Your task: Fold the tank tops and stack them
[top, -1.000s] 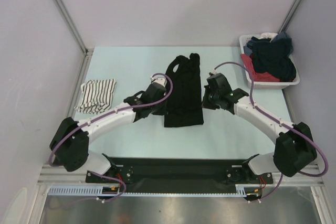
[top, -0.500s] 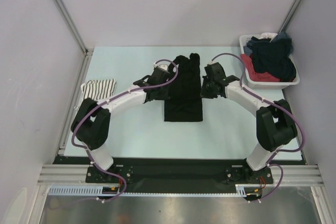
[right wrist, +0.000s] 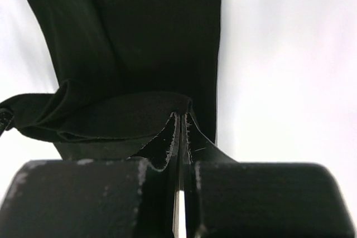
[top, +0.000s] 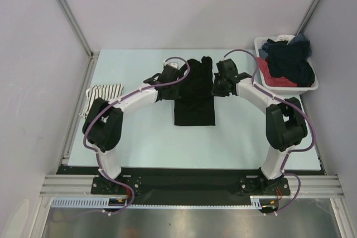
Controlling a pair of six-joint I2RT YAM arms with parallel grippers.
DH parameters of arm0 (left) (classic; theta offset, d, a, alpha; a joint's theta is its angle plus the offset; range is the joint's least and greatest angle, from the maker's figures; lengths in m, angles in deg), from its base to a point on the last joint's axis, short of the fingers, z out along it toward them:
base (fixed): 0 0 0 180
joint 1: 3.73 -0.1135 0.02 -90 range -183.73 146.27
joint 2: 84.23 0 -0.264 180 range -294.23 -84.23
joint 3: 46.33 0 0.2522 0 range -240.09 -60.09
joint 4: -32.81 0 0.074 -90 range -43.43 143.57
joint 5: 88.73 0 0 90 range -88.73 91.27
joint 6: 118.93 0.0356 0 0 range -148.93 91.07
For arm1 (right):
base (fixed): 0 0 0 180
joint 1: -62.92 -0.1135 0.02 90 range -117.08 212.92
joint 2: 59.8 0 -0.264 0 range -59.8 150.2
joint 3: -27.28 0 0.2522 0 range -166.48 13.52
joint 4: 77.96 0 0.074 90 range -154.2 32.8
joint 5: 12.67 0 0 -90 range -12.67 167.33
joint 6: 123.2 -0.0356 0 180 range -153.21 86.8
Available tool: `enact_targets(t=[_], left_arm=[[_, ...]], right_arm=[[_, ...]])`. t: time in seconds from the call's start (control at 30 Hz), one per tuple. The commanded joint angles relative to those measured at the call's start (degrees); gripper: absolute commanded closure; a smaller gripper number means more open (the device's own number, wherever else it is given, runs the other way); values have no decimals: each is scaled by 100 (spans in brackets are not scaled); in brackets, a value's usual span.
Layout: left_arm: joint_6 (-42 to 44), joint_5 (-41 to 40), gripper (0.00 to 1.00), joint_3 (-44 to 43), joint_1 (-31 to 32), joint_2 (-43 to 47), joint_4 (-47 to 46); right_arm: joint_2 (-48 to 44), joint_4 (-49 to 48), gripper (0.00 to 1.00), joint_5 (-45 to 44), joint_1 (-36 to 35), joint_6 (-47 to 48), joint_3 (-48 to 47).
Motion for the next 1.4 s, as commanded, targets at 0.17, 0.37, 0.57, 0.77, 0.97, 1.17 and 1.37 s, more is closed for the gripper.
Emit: enact_targets(t=[0.17, 0.37, 0.57, 0.77, 0.97, 1.17, 1.37], left_arm=[[238, 68, 100, -696, -207, -513, -98], [141, 279, 77, -1145, -418, -952, -151], [71, 42, 6, -777, -497, -454, -283], [-8, 665, 7, 777, -436, 644, -862], [-333, 991, 11, 2237, -32, 1427, -1618], [-483, 1369, 31, 2731, 74, 1570, -1918], [-588, 1466, 41, 3064, 83, 1464, -2111]], right_arm=[[538, -70, 100, -212, 99, 92, -700], [1189, -35, 74, -467, 230, -83, -1219], [690, -202, 31, -687, 239, -66, -782], [-690, -1036, 44, 215, 275, -215, 1281], [-1307, -1362, 45, 1008, 266, -295, 2234], [-1202, -1564, 48, 1492, 231, -268, 2560], [-982, -1732, 63, 1721, 222, -321, 2771]])
